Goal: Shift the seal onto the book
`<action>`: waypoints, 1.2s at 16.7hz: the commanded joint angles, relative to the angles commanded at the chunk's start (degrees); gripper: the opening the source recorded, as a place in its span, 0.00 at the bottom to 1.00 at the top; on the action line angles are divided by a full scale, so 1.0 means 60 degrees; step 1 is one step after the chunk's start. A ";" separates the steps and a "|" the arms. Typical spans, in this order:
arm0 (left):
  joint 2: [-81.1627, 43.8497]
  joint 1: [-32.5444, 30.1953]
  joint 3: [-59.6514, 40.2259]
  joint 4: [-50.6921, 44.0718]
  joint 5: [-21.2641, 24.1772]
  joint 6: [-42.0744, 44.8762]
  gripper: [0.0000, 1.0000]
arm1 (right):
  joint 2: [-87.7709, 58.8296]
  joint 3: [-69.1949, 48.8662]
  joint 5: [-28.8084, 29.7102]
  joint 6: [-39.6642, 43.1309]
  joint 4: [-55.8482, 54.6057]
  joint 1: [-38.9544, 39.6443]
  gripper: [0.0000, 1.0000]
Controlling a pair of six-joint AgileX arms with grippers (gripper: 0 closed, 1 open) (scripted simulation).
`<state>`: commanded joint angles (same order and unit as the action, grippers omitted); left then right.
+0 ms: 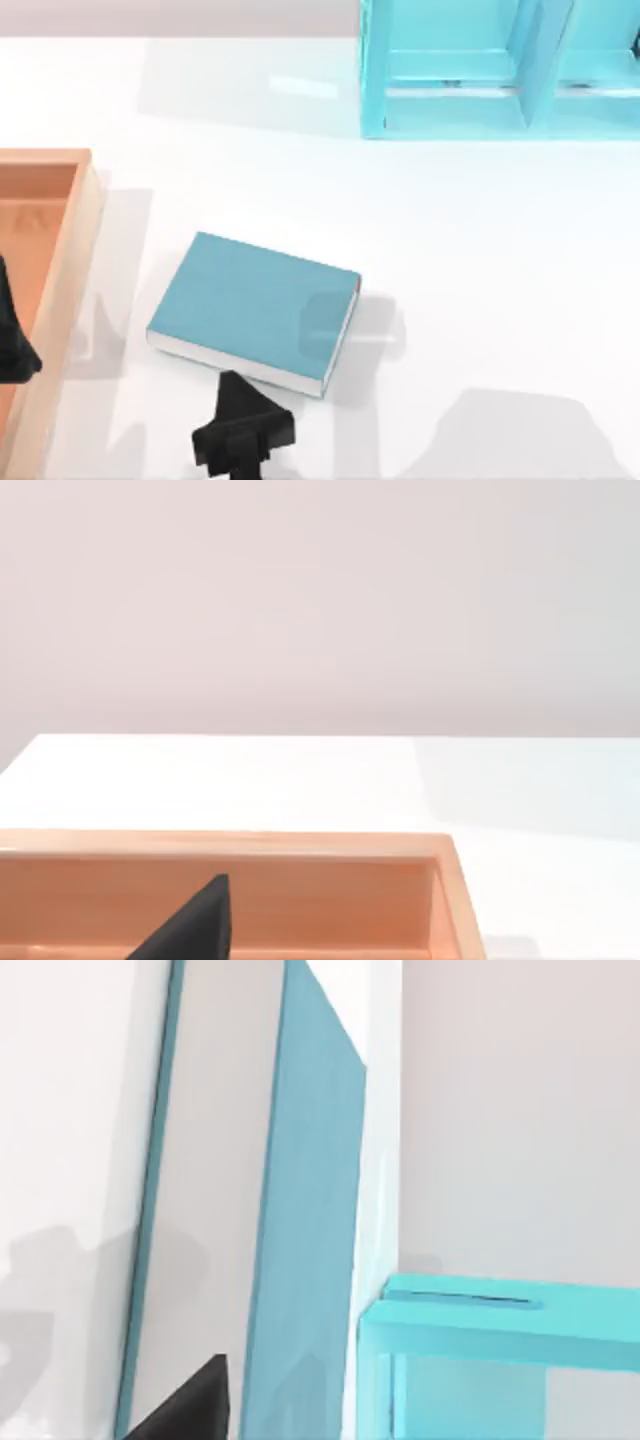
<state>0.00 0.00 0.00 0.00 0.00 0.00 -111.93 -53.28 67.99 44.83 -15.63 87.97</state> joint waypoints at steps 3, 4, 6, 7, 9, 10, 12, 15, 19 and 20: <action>0.0000 0.0000 0.0000 0.0000 0.0000 0.0000 1.00 | -0.0044 -0.0045 -0.0025 0.0011 -0.0005 -0.0039 1.00; 0.0000 0.0000 0.0000 0.0000 0.0000 0.0000 1.00 | 0.0045 0.0004 -0.0078 -0.0028 0.0009 -0.0097 1.00; 0.0000 0.0000 0.0000 0.0000 0.0000 0.0000 1.00 | 0.0505 0.0259 -0.0366 -0.0224 0.0086 -0.0448 1.00; 0.0000 0.0000 0.0000 0.0000 0.0000 0.0000 1.00 | 0.0870 0.0460 -0.0601 -0.0377 0.0148 -0.0757 1.00; 0.0000 0.0000 0.0000 0.0000 0.0000 0.0000 1.00 | 0.1883 0.0994 -0.1244 -0.0778 0.0316 -0.1628 1.00; 0.0000 0.0000 0.0000 0.0000 0.0000 0.0000 1.00 | 0.2533 0.1319 -0.1641 -0.1022 0.0420 -0.2173 1.00; 0.0000 0.0000 0.0000 0.0000 0.0000 0.0000 1.00 | 0.4121 0.2070 -0.2569 -0.1587 0.0663 -0.3400 1.00; 0.0000 0.0000 0.0000 0.0000 0.0000 0.0000 1.00 | 0.7131 0.3401 -0.4215 -0.2606 0.1095 -0.5488 1.00; 0.0000 0.0000 0.0000 0.0000 0.0000 0.0000 1.00 | 1.1636 0.5362 -0.6634 -0.4181 0.1718 -0.8688 1.00; 0.0000 0.0000 0.0000 0.0000 0.0000 0.0000 1.00 | 1.2717 0.5841 -0.7235 -0.4585 0.1863 -0.9491 1.00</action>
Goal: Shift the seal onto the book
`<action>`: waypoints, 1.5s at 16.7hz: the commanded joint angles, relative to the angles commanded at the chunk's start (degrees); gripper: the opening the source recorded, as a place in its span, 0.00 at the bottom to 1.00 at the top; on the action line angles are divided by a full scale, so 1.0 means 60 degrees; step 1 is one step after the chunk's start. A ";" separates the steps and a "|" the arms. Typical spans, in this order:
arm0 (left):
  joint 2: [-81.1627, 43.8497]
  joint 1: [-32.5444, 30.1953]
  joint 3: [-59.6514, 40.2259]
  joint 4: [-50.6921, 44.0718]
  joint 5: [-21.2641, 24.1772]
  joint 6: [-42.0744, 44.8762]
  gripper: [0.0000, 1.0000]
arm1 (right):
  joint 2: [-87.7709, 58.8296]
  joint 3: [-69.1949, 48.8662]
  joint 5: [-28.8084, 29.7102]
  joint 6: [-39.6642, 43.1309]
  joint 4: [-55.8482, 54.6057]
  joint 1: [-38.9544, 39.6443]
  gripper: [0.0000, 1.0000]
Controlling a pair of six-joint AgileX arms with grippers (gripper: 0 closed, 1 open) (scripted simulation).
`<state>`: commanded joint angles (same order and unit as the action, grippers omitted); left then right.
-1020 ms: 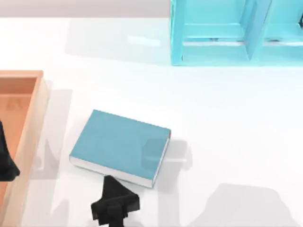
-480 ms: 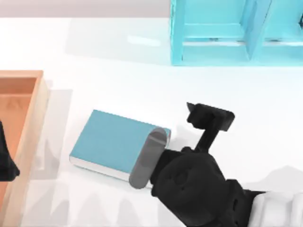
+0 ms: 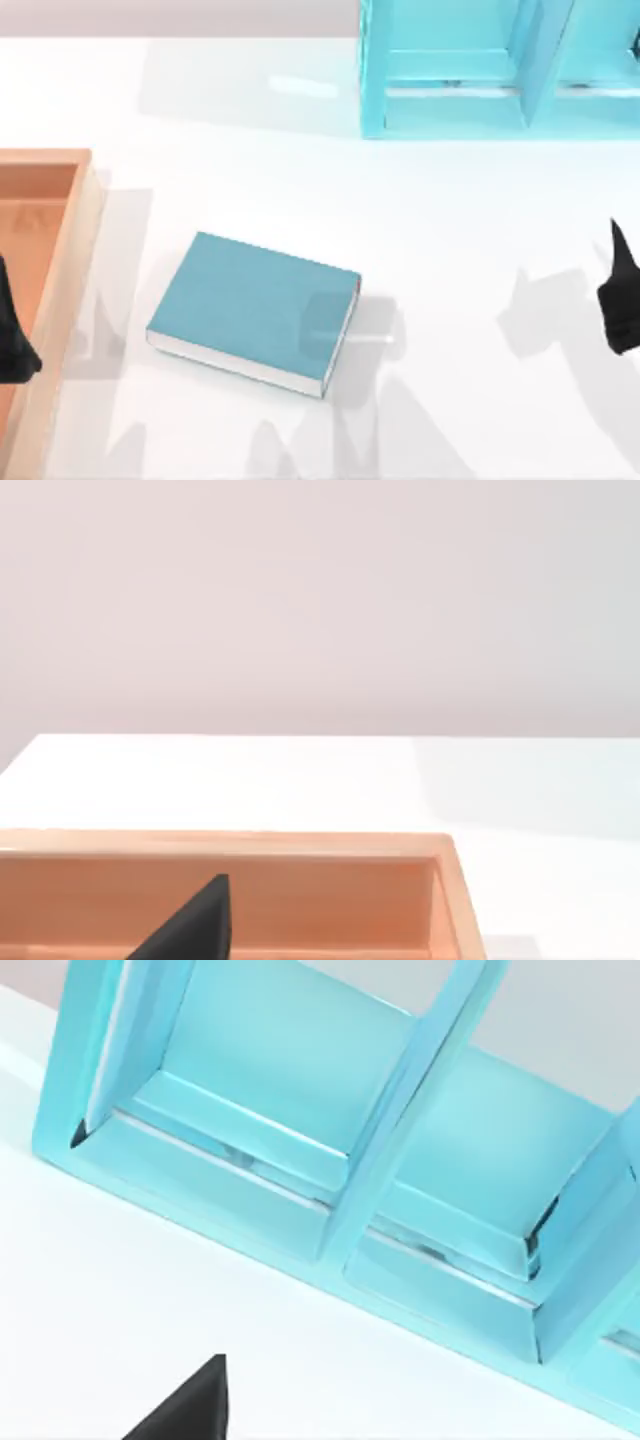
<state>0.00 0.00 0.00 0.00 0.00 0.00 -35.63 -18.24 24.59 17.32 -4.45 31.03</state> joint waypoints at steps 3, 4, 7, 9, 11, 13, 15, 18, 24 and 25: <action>0.0000 0.0000 0.0000 0.0000 0.0000 0.0000 1.00 | 0.2794 0.1316 -0.1690 -0.1165 0.0372 -0.2228 1.00; 0.0000 0.0000 0.0000 0.0000 0.0000 0.0000 1.00 | 0.3537 0.1698 -0.2192 -0.1521 0.0469 -0.2898 1.00; 0.0000 0.0000 0.0000 0.0000 0.0000 0.0000 1.00 | 0.5172 0.2594 -0.3426 -0.2406 0.0667 -0.4442 1.00; 0.0000 0.0000 0.0000 0.0000 0.0000 0.0000 1.00 | 0.5757 0.2934 -0.3931 -0.2768 0.0726 -0.4999 1.00; 0.0000 0.0000 0.0000 0.0000 0.0000 0.0000 1.00 | 0.5938 0.3040 -0.4098 -0.2886 0.0741 -0.5171 1.00; 0.0000 0.0000 0.0000 0.0000 0.0000 0.0000 1.00 | 0.5938 0.3040 -0.4098 -0.2886 0.0741 -0.5171 1.00; 0.0000 0.0000 0.0000 0.0000 0.0000 0.0000 1.00 | 0.5938 0.3040 -0.4098 -0.2886 0.0741 -0.5171 1.00; -0.0293 0.0073 -0.0298 -0.0257 -0.0015 0.0062 1.00 | 0.5938 0.3040 -0.4098 -0.2886 0.0741 -0.5171 1.00; -0.3604 0.0641 -0.3432 -0.2675 -0.0041 0.0654 1.00 | 0.5938 0.3040 -0.4098 -0.2886 0.0741 -0.5171 1.00; -0.4501 0.0764 -0.4161 -0.3253 -0.0038 0.0787 1.00 | 0.5938 0.3040 -0.4098 -0.2886 0.0741 -0.5171 1.00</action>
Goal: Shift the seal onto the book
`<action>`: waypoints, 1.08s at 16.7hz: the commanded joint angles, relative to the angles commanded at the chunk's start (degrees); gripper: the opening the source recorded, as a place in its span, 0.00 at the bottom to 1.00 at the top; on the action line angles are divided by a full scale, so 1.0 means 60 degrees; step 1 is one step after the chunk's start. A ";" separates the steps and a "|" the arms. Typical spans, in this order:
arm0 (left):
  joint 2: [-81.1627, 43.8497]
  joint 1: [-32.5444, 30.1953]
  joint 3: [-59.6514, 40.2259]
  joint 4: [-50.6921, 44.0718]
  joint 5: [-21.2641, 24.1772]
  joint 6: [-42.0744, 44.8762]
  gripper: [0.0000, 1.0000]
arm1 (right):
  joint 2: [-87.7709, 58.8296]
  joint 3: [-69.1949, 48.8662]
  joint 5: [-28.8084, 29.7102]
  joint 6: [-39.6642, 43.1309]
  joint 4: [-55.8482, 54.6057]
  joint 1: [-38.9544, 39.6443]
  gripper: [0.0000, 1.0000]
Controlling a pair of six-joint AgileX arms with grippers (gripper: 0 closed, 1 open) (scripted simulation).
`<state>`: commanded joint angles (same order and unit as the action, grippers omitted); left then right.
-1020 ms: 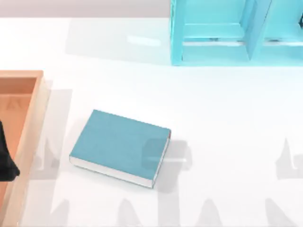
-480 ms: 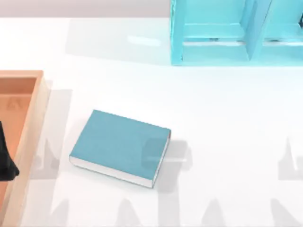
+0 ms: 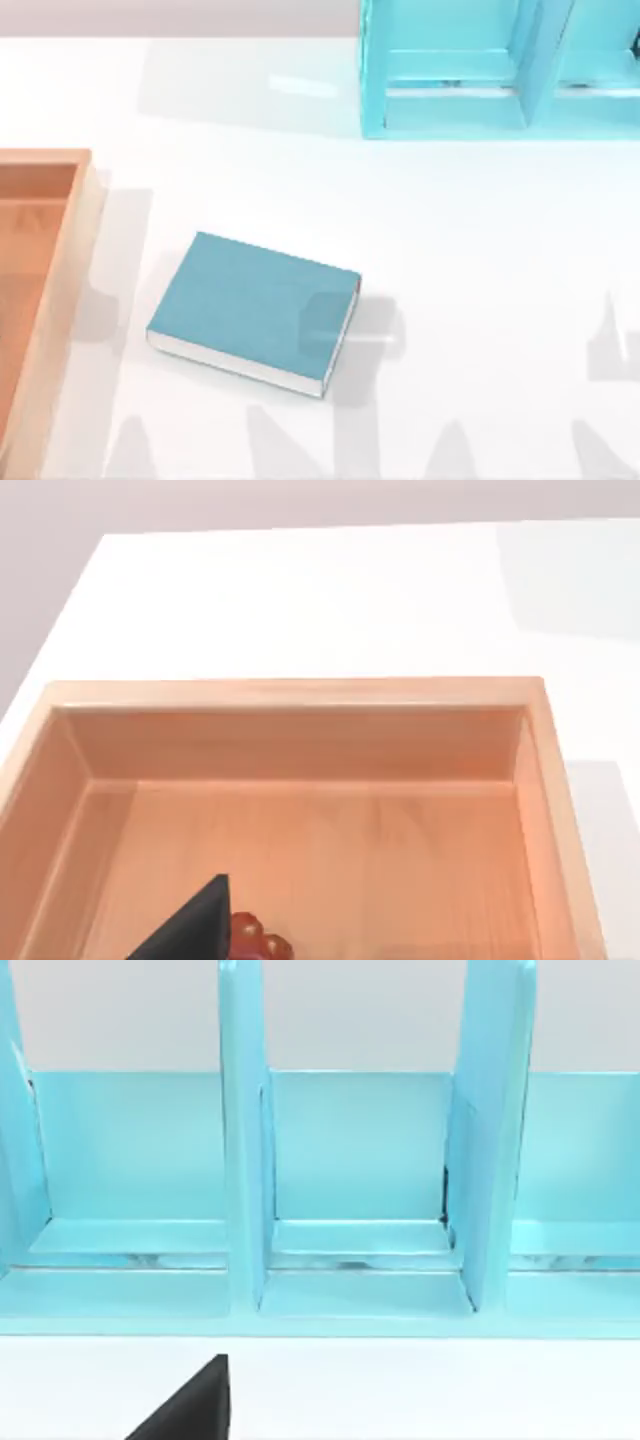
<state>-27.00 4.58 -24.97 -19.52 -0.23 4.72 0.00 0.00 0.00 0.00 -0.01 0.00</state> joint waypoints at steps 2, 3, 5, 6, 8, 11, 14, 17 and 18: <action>-0.2029 0.0257 -0.1517 -0.1253 0.0012 0.0279 1.00 | 0.0000 0.0000 0.0000 0.0000 0.0000 0.0000 1.00; -0.3117 0.0388 -0.2284 -0.1914 0.0021 0.0422 1.00 | 0.0000 0.0000 0.0000 0.0000 0.0000 0.0000 1.00; -0.5279 0.0650 -0.3774 -0.3247 0.0039 0.0709 1.00 | 0.0000 0.0000 0.0000 0.0000 0.0000 0.0000 1.00; -0.6295 0.0777 -0.4491 -0.3899 0.0047 0.0851 1.00 | 0.0000 0.0000 0.0000 0.0000 0.0000 0.0000 1.00; -0.8120 0.1022 -0.5863 -0.5126 0.0060 0.1126 1.00 | 0.0000 0.0000 0.0000 0.0000 0.0000 0.0000 1.00; -1.0356 0.1346 -0.7768 -0.6671 0.0068 0.1497 1.00 | 0.0000 0.0000 0.0000 0.0000 0.0000 0.0000 1.00; -1.2106 0.1597 -0.9331 -0.7786 0.0068 0.1785 1.00 | 0.0000 0.0000 0.0000 0.0000 0.0000 0.0000 1.00; -1.3112 0.1749 -1.0278 -0.8425 0.0067 0.1957 1.00 | 0.0000 0.0000 0.0000 0.0000 0.0000 0.0000 1.00; -1.3247 0.1772 -1.0423 -0.8520 0.0066 0.1983 1.00 | 0.0000 0.0000 0.0000 0.0000 0.0000 0.0000 1.00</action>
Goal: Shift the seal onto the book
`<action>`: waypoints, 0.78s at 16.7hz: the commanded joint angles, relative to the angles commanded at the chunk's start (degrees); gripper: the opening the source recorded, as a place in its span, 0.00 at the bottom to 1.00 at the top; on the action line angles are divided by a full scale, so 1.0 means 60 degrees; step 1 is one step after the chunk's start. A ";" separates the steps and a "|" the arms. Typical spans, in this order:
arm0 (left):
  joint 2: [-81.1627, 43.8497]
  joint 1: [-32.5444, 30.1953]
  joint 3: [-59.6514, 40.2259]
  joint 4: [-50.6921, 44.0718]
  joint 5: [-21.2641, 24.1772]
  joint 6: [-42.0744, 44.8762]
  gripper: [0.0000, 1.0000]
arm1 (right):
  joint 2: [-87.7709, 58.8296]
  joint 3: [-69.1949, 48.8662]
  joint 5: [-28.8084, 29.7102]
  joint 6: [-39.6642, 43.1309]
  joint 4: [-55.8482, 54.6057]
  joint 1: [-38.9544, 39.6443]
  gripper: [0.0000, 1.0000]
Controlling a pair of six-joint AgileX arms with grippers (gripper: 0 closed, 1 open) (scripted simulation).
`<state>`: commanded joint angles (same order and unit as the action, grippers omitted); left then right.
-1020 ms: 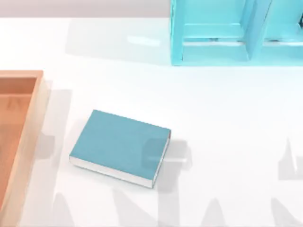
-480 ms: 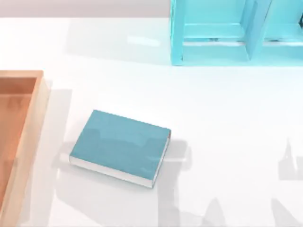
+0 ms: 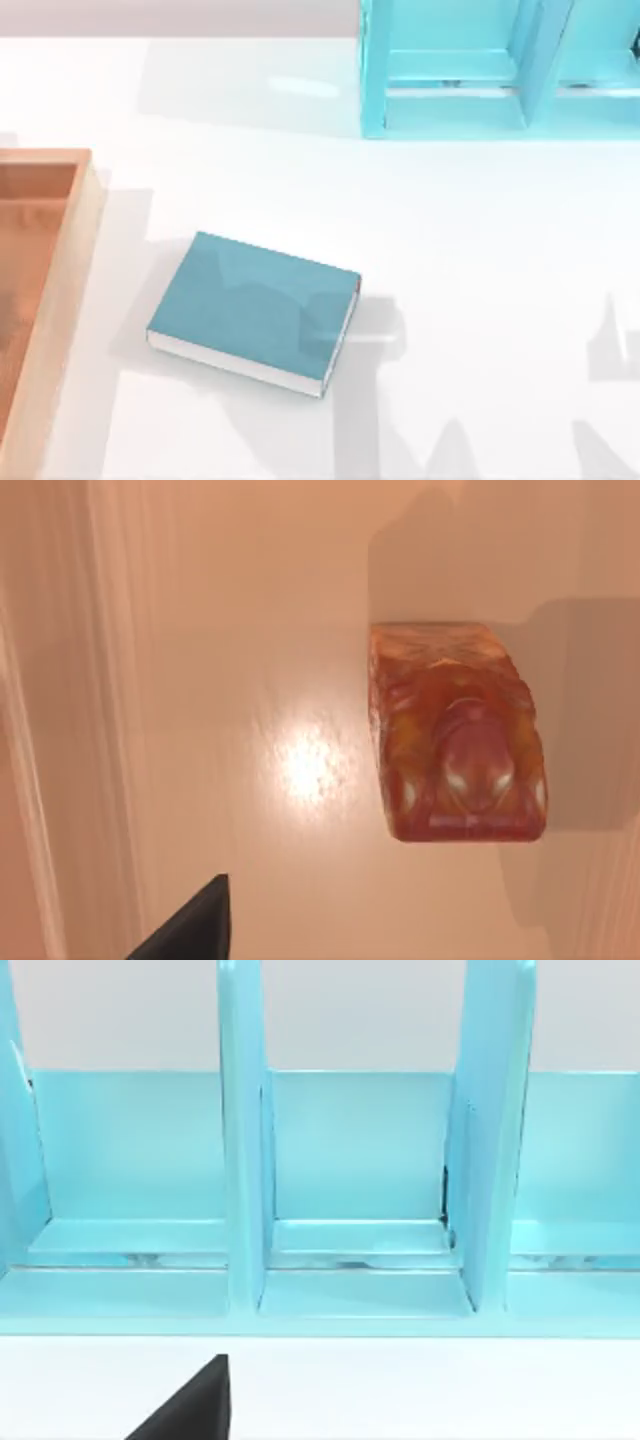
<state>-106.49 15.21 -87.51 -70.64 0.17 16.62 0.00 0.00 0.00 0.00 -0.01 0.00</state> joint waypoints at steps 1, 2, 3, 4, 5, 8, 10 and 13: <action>-0.0046 0.0008 -0.0057 -0.0035 0.0000 0.0010 1.00 | 0.0000 0.0000 0.0000 0.0000 0.0000 0.0000 1.00; -0.0046 0.0008 -0.0057 -0.0035 0.0000 0.0010 1.00 | 0.0000 0.0000 0.0000 0.0000 0.0000 0.0000 1.00; -0.0046 0.0008 -0.0057 -0.0035 0.0000 0.0010 1.00 | 0.0000 0.0000 0.0000 0.0000 0.0000 0.0000 1.00; -0.0046 0.0008 -0.0057 -0.0035 0.0000 0.0010 1.00 | 0.0000 0.0000 0.0000 0.0000 0.0000 0.0000 1.00; -0.0018 -0.0043 -0.0030 -0.0013 -0.0002 0.0000 1.00 | 0.0000 0.0000 0.0000 0.0000 0.0000 0.0000 1.00; -0.0122 -0.0013 0.0261 0.0359 0.0000 -0.0021 1.00 | 0.0000 0.0000 0.0000 0.0000 0.0000 0.0000 1.00; -0.0285 -0.0011 0.0675 0.0945 0.0002 -0.0006 1.00 | 0.0000 0.0000 0.0000 0.0000 0.0000 0.0000 1.00; -0.0544 0.0003 0.1326 0.1856 0.0003 0.0009 1.00 | 0.0000 0.0000 0.0000 0.0000 0.0000 0.0000 1.00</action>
<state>-109.76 15.23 -79.55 -59.51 0.19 16.68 0.00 0.00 0.00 0.00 -0.01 0.00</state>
